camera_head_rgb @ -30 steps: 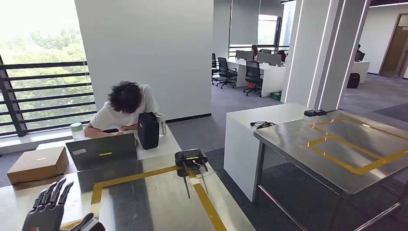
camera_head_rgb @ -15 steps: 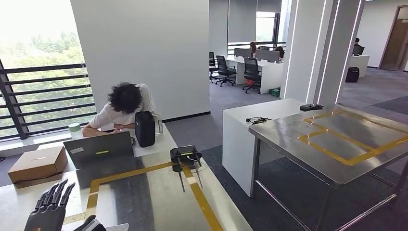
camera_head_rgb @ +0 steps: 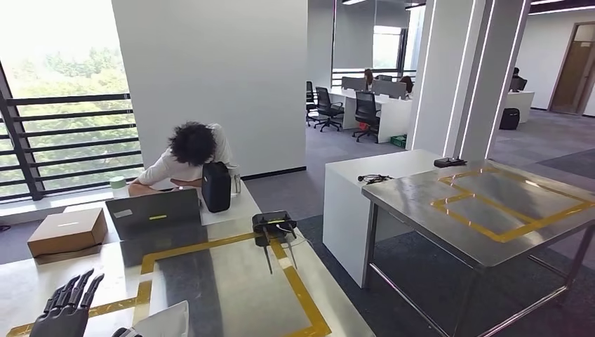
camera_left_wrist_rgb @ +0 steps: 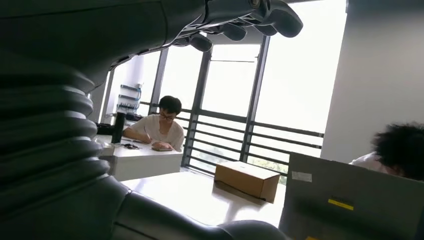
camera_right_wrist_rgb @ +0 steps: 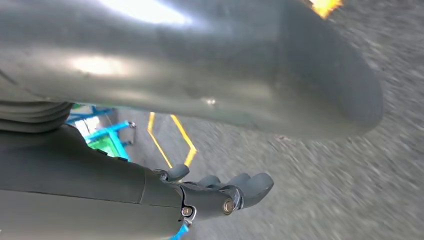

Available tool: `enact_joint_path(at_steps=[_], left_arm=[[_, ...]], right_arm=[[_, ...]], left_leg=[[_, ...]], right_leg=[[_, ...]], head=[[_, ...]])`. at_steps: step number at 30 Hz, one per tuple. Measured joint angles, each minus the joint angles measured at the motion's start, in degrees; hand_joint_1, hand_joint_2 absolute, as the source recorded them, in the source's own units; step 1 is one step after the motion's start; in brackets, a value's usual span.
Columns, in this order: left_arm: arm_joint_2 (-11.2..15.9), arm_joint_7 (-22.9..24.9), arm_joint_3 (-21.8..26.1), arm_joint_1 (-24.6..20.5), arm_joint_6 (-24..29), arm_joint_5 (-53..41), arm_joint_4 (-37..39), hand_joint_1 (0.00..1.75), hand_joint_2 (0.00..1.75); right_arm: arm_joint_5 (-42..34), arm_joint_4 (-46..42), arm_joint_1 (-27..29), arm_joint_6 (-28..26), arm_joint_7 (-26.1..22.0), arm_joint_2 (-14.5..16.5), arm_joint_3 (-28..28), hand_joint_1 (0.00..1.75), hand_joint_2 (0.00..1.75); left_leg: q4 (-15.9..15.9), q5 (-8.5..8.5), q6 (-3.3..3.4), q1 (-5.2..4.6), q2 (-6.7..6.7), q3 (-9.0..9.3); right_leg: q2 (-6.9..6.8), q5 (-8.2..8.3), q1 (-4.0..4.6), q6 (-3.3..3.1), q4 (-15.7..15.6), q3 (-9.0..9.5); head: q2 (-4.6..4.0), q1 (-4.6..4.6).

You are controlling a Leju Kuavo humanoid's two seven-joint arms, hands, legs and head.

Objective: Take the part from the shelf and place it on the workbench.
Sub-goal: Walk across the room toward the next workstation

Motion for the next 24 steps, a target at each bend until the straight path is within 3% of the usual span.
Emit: enact_joint_path(at_steps=[3, 4, 5, 6, 9, 10, 13, 15, 18, 19, 20, 21, 24], left_arm=[[-0.01, -0.05, 0.02, 0.26, -0.05, 0.11, 0.05, 0.00, 1.75], [-0.02, -0.05, 0.03, 0.35, -0.15, 0.13, 0.08, 0.00, 1.75], [-0.03, -0.05, 0.03, 0.40, -0.29, 0.13, 0.10, 0.00, 1.75], [-0.05, -0.05, 0.03, 0.42, -0.45, 0.13, 0.10, 0.00, 1.75], [-0.23, -0.04, 0.03, 0.23, -0.93, 0.06, 0.06, 0.00, 1.75], [-0.37, -0.04, 0.03, 0.10, -1.09, 0.00, 0.06, 0.00, 1.75], [-0.74, -0.06, 0.03, -0.32, -1.48, -0.18, 0.07, 0.00, 1.75], [-0.81, -0.23, 0.03, -0.59, -1.69, -0.21, 0.08, 0.00, 1.75], [-0.92, -0.66, 0.04, -0.84, -1.88, -0.20, 0.16, 0.00, 1.75], [-0.97, -0.77, 0.05, -0.83, -1.96, -0.17, 0.24, 0.00, 1.75], [-1.04, -0.88, 0.05, -0.81, -2.04, -0.12, 0.32, 0.00, 1.75], [-1.13, -0.98, 0.05, -0.82, -2.11, -0.04, 0.38, 0.00, 1.75], [-1.42, -1.15, 0.05, -1.07, -2.16, 0.30, 0.39, 0.00, 1.75]], right_arm=[[-1.34, 0.01, -0.12, 2.64, 1.54, 0.34, -1.67, 0.00, 0.00], [-1.78, 0.01, -0.15, 3.54, 1.76, 0.52, -2.24, 0.00, 0.00], [-2.22, 0.02, -0.17, 4.47, 1.82, 0.74, -2.80, 0.00, 0.00], [-2.62, 0.02, -0.21, 5.35, 1.65, 0.96, -3.35, 0.00, 0.00], [-3.44, 0.02, -0.47, 7.62, 0.39, 1.50, -4.71, 0.00, 0.00], [-3.58, 0.02, -0.53, 8.19, -0.08, 1.67, -5.06, 0.00, 0.00], [-3.94, 0.03, -0.58, 10.11, -1.45, 2.20, -5.85, 0.00, 0.00], [-3.57, 0.05, -0.59, 10.66, -2.11, 2.52, -5.99, 0.00, 0.00], [-0.91, 0.07, -0.49, 8.95, -1.70, 2.79, -5.81, 0.00, 0.00], [0.38, 0.07, -0.40, 8.44, -1.27, 2.83, -5.55, 0.00, 0.00], [1.65, 0.07, -0.31, 8.31, -0.82, 2.83, -5.18, 0.00, 0.00], [2.82, 0.07, -0.24, 8.59, -0.41, 2.83, -4.72, 0.00, 0.00], [5.59, 0.07, -0.19, 10.25, 0.35, 2.84, -3.12, 0.00, 0.00]], left_leg=[[0.04, 1.53, 0.66, -0.07, 0.06, -1.70], [0.20, 1.93, 0.66, -0.13, 0.06, -2.40], [0.42, 2.30, 0.60, -0.17, 0.06, -3.11], [0.69, 2.61, 0.50, -0.17, 0.06, -3.75], [1.48, 3.35, -0.19, -0.20, 0.13, -5.15], [1.69, 3.58, -0.52, -0.22, 0.15, -5.39], [1.64, 4.44, -1.61, -0.25, 0.12, -5.84], [3.08, 2.80, -2.33, -0.18, 0.03, -6.85], [12.49, -4.16, -3.29, 0.20, -0.02, -9.95], [15.43, -5.57, -3.49, 0.31, -0.01, -10.54], [16.62, -5.91, -3.59, 0.40, -0.01, -10.24], [15.71, -5.32, -3.60, 0.46, -0.01, -8.86], [5.03, -2.82, -3.03, 0.37, -0.03, -0.95]], right_leg=[[0.01, -6.92, 0.07, 0.31, 10.38, -3.57], [0.01, -7.90, 0.08, 0.37, 12.81, -4.07], [0.01, -7.88, 0.08, 0.38, 13.35, -3.57], [-0.01, -6.94, 0.08, 0.32, 11.54, -1.88], [-0.01, -4.12, 0.32, -0.21, 1.02, 5.32], [0.01, -3.88, 0.49, -0.52, -0.90, 6.37], [0.02, -3.21, 0.61, -1.67, -1.80, 5.96], [-0.11, -2.17, 0.31, -2.49, -2.19, 5.26], [-0.20, -0.53, 0.19, -3.06, -2.35, 3.52], [-0.20, -0.05, 0.19, -3.05, -2.31, 2.85], [-0.19, 0.43, 0.20, -2.99, -2.25, 2.19], [-0.19, 0.90, 0.19, -2.89, -2.18, 1.55], [-0.16, 2.17, 0.17, -2.25, -2.05, 0.20]], head=[[0.00, 0.23], [0.00, 0.25], [0.00, 0.27], [0.00, 0.29], [0.00, 0.32], [0.00, 0.31], [0.00, 0.22], [0.00, 0.06], [0.00, -0.17], [0.00, -0.20], [0.00, -0.20], [0.00, -0.22], [0.00, -0.19]])
